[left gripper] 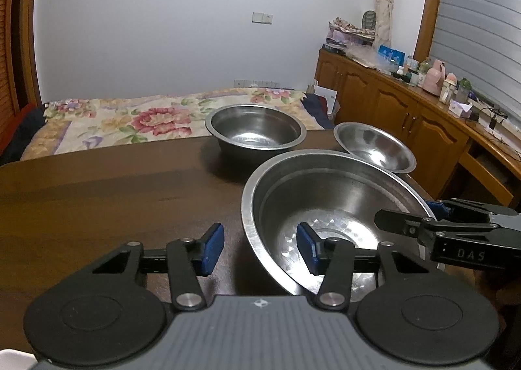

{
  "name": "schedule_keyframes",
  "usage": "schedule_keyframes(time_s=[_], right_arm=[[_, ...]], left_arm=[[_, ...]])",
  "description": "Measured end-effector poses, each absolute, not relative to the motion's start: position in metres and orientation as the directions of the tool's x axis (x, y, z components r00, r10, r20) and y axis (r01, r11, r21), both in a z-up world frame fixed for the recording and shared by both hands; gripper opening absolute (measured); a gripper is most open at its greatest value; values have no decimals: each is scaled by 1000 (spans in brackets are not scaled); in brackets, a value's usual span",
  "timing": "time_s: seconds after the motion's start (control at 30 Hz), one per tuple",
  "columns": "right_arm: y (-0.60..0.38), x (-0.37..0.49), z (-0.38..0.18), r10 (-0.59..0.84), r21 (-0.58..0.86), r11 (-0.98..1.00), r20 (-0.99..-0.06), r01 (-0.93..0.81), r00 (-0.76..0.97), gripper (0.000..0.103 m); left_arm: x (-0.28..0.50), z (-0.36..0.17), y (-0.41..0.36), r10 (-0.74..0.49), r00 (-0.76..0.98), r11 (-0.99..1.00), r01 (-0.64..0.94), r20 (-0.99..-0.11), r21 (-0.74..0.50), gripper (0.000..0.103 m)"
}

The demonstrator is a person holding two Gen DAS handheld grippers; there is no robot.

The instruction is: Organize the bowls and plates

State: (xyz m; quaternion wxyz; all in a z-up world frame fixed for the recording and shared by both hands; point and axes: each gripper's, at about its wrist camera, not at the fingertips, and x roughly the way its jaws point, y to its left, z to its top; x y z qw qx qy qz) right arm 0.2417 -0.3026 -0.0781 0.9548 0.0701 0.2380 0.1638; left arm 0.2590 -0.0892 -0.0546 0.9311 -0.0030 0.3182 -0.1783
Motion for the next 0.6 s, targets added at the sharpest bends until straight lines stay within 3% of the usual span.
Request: schedule_keyframes(time_s=[0.2, 0.3, 0.6], right_arm=[[-300, 242, -78, 360, 226, 931, -445, -287, 820, 53], [-299, 241, -79, 369, 230, 928, -453, -293, 812, 52], [-301, 236, -78, 363, 224, 931, -455, -290, 813, 36]], left_arm=[[262, -58, -90, -350, 707, 931, 336, -614, -144, 31], [260, -58, -89, -368, 696, 924, 345, -616, -163, 30], [254, -56, -90, -375, 691, 920, 356, -618, -161, 27]])
